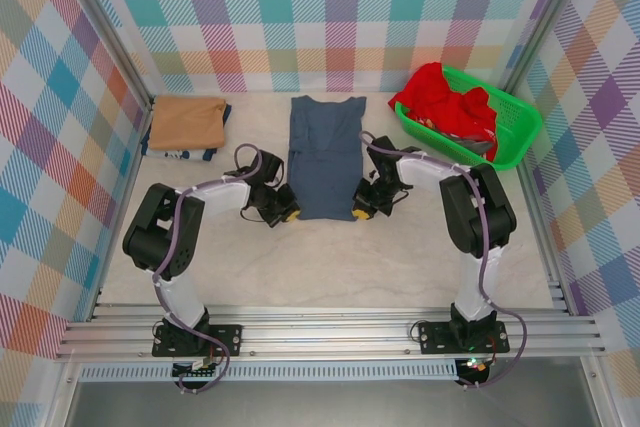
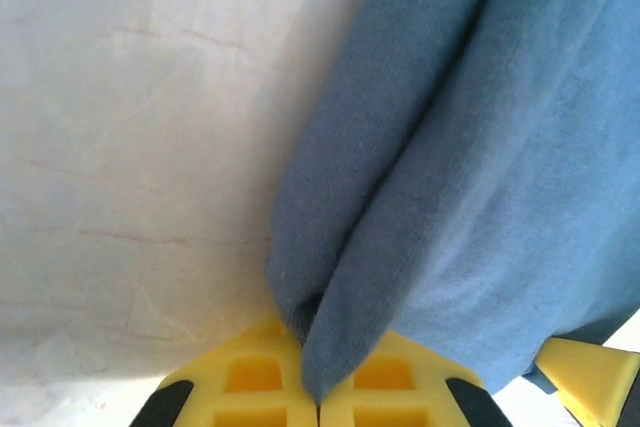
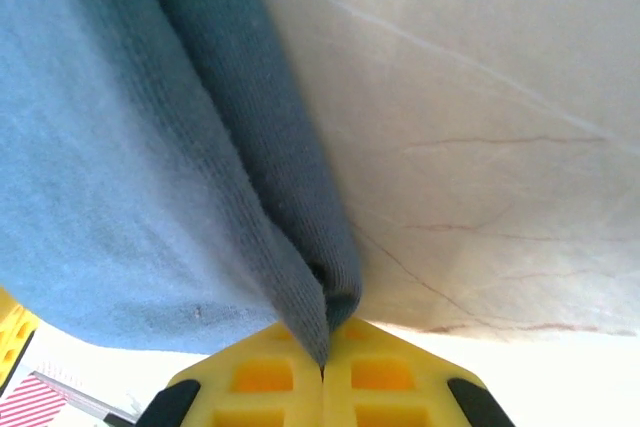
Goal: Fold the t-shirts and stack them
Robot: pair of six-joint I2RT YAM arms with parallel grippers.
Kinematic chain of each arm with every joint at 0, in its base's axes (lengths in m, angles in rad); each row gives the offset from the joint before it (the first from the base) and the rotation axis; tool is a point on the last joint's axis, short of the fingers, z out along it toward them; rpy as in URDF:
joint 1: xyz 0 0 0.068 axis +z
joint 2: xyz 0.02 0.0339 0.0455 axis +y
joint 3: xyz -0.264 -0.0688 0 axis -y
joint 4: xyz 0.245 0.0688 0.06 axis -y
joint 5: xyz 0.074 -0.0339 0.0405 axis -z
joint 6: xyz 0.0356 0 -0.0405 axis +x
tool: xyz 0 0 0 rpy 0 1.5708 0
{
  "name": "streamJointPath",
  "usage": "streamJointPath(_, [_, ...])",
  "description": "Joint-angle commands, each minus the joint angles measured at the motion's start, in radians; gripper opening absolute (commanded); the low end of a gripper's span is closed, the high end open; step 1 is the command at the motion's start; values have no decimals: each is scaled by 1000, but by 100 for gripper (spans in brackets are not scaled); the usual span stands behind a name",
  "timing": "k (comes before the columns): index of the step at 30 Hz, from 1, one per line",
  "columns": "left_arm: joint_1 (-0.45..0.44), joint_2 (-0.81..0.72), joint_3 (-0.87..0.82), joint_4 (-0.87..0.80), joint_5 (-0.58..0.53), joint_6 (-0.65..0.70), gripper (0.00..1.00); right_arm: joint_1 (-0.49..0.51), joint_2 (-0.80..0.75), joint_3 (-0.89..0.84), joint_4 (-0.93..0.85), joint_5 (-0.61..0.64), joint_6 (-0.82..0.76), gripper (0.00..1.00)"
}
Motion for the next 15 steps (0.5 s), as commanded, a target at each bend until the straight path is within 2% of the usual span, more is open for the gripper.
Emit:
streamJointPath(1, [-24, -97, -71, -59, 41, 13, 0, 25, -94, -29, -80, -20, -34, 0])
streamJointPath(7, [-117, -314, -241, -144, 71, -21, 0, 81, -246, -201, -146, -91, -41, 0])
streamJointPath(12, [-227, -521, -331, -269, 98, -71, 0, 173, -346, -281, -273, -201, -63, 0])
streamJointPath(15, [-270, -630, -368, -323, 115, -111, 0, 204, -406, -303, -351, -225, -67, 0])
